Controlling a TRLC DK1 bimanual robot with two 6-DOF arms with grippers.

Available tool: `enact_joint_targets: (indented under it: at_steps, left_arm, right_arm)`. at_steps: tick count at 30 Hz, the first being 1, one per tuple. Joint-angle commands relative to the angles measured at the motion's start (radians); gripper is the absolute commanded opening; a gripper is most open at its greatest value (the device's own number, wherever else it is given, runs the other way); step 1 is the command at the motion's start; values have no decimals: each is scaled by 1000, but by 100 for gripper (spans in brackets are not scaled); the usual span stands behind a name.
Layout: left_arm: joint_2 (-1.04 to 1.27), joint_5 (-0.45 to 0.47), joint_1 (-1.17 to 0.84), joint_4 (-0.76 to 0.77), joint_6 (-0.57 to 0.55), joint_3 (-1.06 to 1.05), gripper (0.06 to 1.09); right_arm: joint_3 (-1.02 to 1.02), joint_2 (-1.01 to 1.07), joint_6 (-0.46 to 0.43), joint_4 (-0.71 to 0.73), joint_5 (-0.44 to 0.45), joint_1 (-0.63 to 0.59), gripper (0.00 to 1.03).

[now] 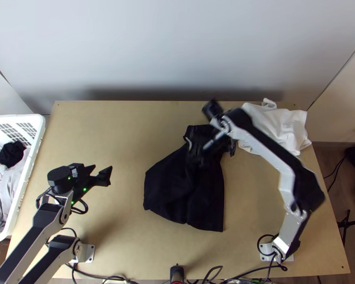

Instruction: Fold the t-shirt

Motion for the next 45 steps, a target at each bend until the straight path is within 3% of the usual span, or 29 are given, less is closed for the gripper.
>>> enact_joint_targets:
  at_steps: [1, 4, 10, 14, 19, 26, 30, 40, 45]
  left_arm:
    - [-5, 0, -3, -2, -5, -3, 104]
    - [-3, -2, -15, 1, -15, -2, 104]
    - [-7, -3, -27, -3, -28, 15, 104]
    - [-30, -3, -27, -28, -28, 12, 104]
    - [-42, -3, -27, -34, -32, 17, 104]
    - [-45, -3, -52, -33, -43, 15, 104]
    - [-46, -3, -75, -29, -54, 3, 104]
    - [-53, 3, -147, -42, -71, 6, 104]
    - [92, 9, -204, -114, -181, 37, 104]
  right_arm:
    - [238, -120, 166, 111, -28, 8, 3]
    - [299, -84, 269, 231, -24, -13, 3]
    - [430, 104, 384, 246, 3, -85, 3]
    - [497, 224, 450, 269, 80, -124, 3]
    - [497, 204, 534, 389, 195, -144, 3]
    - [503, 164, 554, 607, 399, -193, 3]
    - [517, 195, 589, 637, 446, -269, 3]
    - [444, 182, 597, 648, 496, -332, 3]
    - [408, 155, 596, 642, 496, -318, 3]
